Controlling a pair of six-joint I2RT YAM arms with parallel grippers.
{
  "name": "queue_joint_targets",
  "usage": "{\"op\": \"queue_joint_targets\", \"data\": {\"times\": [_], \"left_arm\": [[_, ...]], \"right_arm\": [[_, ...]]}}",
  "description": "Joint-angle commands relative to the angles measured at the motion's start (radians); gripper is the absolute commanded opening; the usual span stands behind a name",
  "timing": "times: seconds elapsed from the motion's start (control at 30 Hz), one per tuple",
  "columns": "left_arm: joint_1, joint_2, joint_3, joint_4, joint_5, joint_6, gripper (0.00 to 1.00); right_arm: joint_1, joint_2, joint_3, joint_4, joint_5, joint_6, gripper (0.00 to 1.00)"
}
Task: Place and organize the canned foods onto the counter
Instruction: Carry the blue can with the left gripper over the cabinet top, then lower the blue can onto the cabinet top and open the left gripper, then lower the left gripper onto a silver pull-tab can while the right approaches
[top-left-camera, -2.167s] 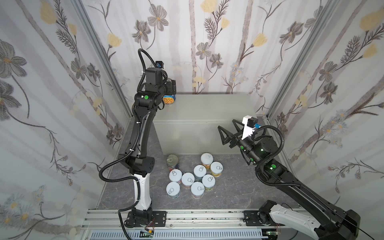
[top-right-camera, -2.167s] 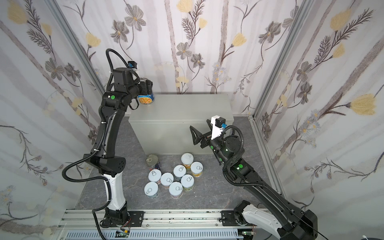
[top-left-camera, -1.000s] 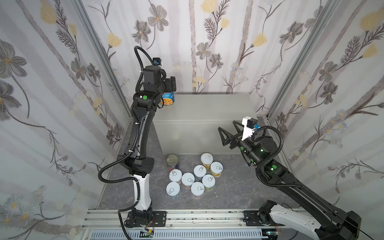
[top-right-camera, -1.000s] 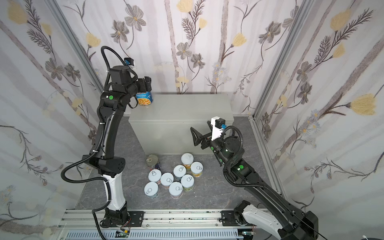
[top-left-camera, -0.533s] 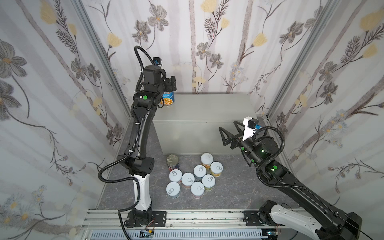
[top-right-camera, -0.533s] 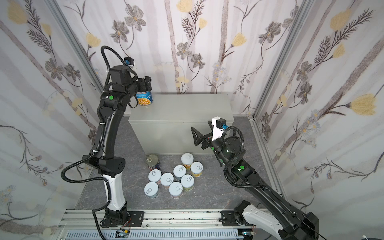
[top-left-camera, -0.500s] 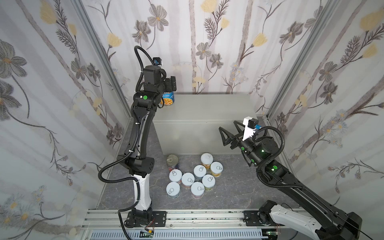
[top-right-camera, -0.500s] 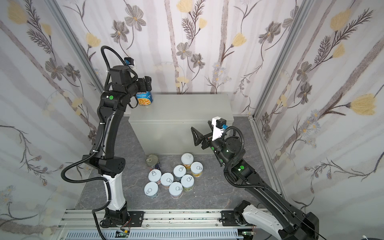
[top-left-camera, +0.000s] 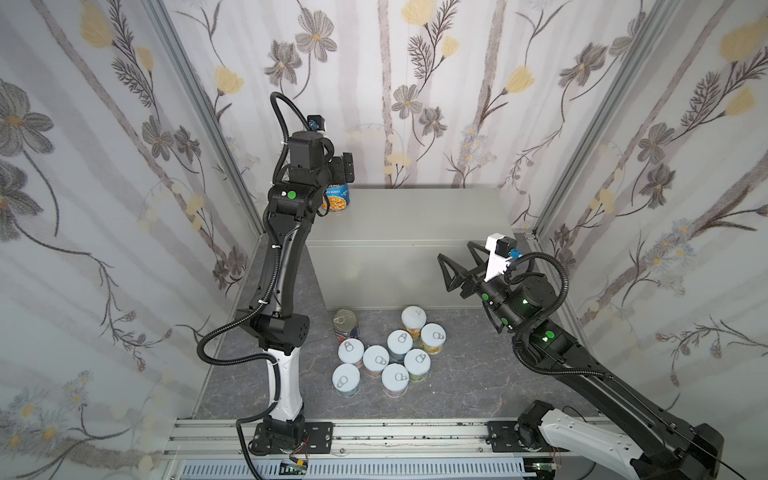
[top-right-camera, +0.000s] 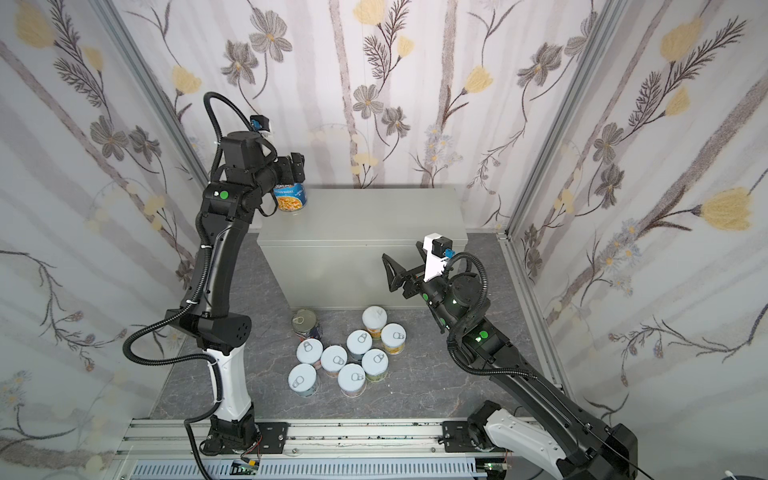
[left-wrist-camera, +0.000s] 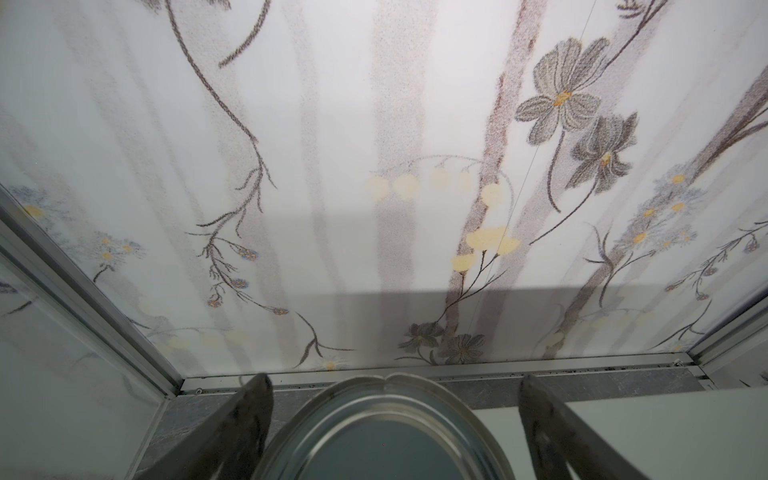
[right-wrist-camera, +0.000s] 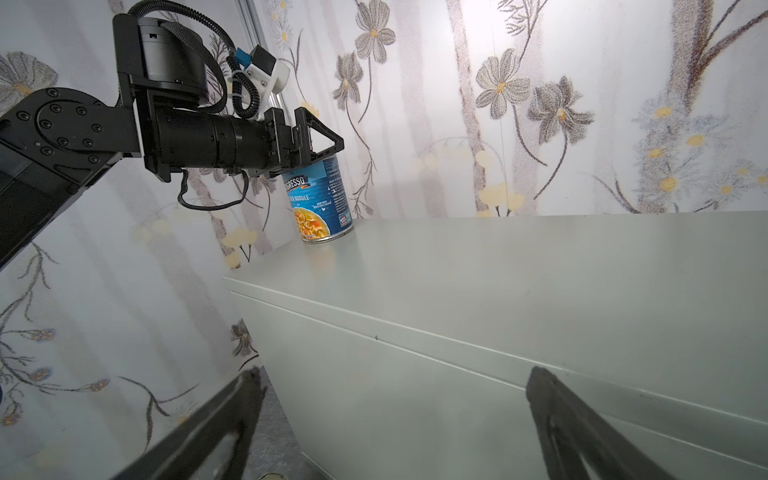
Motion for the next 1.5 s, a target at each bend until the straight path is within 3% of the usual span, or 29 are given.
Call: {"op": "queue_joint_targets", "data": {"times": [0.0,0.23,0.5,0.73,1.2,1.37,1.47], "left_arm": [[-0.001,-0.001,0.005,0.044,-0.023,-0.009,0.93],[-0.001,-0.038,0.005,0.048,-0.015,0.005,1.00],[-0.001,-0.084,-0.001,0.032,-0.020,0.010,1.00],[-0.003,-0.188,-0.130,0.074,-0.032,0.011,1.00],[-0.017,-0.776,-0.990,0.419,-0.093,-0.016,1.00],[-0.018,-1.019,-1.326,0.496,-0.119,-0.148,1.00],[-0.020,-1.107,-1.442,0.452,-0.103,-0.232,1.00]], "right_arm": [[0.001,0.004,-0.002,-0.003,0.010,-0.015,1.00],[0.001,-0.002,-0.005,-0.009,0.009,-0.017,1.00],[0.001,-0.025,-0.029,0.011,-0.032,-0.023,1.00],[0.002,-0.029,-0.031,0.007,-0.069,-0.032,1.00],[0.022,-0.016,-0.053,0.083,-0.224,-0.040,1.00],[0.064,-0.002,-0.066,0.111,-0.228,-0.052,1.00],[0.094,0.016,-0.079,0.128,-0.191,-0.056,1.00]]}}
